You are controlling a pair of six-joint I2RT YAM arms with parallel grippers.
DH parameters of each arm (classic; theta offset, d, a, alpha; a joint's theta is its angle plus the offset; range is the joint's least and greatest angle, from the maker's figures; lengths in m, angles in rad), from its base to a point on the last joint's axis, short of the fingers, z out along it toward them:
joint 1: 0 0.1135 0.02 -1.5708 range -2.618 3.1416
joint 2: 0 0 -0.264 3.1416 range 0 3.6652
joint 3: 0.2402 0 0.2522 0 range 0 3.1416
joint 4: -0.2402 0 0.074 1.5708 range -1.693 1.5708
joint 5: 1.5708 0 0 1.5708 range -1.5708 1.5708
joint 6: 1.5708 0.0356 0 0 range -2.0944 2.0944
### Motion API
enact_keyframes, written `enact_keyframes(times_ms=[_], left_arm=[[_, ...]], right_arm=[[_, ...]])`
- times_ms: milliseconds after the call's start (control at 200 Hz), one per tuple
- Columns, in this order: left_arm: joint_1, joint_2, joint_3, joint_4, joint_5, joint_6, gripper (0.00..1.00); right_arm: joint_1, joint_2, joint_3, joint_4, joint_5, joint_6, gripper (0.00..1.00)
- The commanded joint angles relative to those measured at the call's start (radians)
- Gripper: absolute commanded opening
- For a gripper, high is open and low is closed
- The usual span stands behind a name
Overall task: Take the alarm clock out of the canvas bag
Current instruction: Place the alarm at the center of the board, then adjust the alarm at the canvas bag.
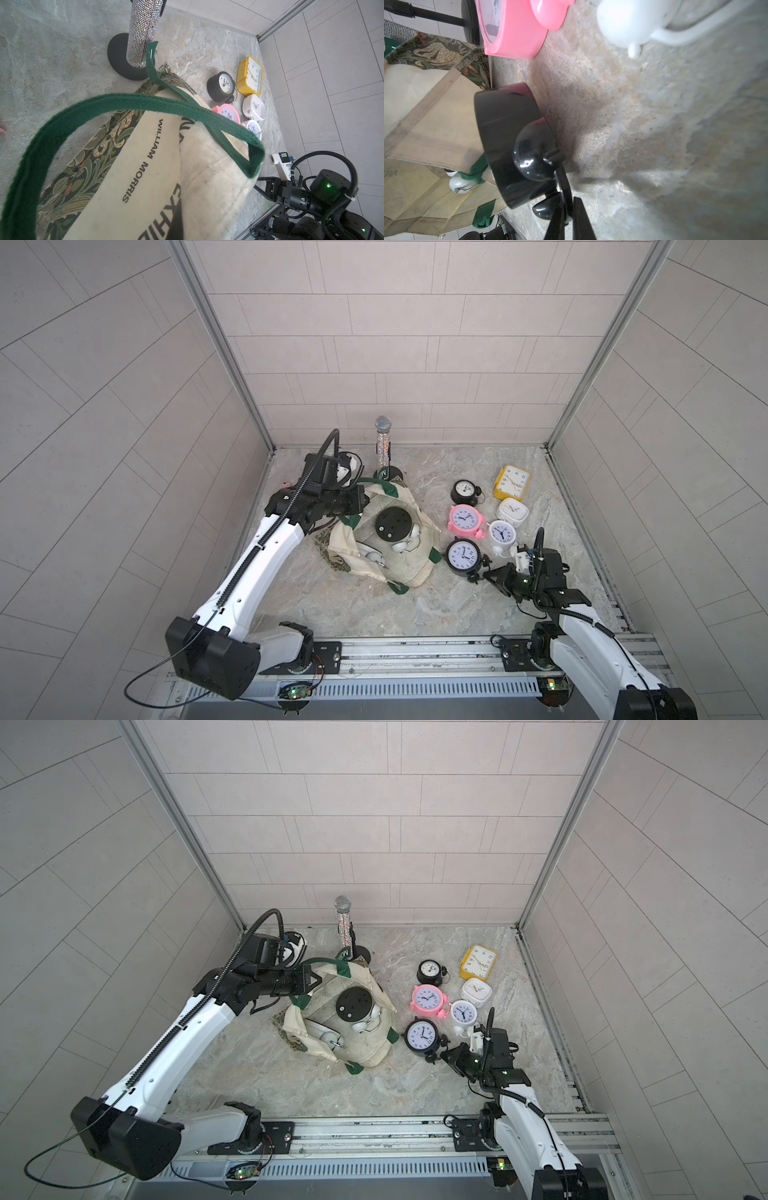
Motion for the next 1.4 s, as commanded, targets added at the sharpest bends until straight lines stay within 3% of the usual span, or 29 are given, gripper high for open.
enact_keyframes(times_ms=[0, 285, 651, 886, 1106, 1236, 1396], left_arm=[[0.006, -0.019, 0.015, 0.024, 0.018, -0.006, 0.00], [0.006, -0.018, 0.015, 0.024, 0.018, -0.009, 0.00], [0.006, -0.017, 0.015, 0.021, 0.013, -0.006, 0.00], [0.005, -0.017, 0.021, 0.005, 0.010, 0.006, 0.00], [0.006, -0.028, 0.026, 0.002, 0.002, 0.009, 0.00], [0.006, -0.025, 0.027, 0.002, 0.001, 0.007, 0.00], [0.006, -0.020, 0.032, 0.004, 0.004, 0.000, 0.00]], right_arm=[[-0.002, 0.029, 0.018, 0.056, 0.031, -0.018, 0.09], [-0.002, 0.173, 0.038, 0.131, 0.017, -0.005, 0.12], [-0.006, 0.274, 0.088, 0.149, 0.001, -0.012, 0.35], [-0.028, 0.197, 0.171, -0.014, 0.018, -0.141, 0.60], [-0.022, 0.071, 0.318, -0.191, 0.071, -0.229, 0.64], [0.083, 0.034, 0.393, -0.150, 0.088, -0.229, 0.61], [0.411, 0.031, 0.505, -0.125, 0.308, -0.326, 0.58]])
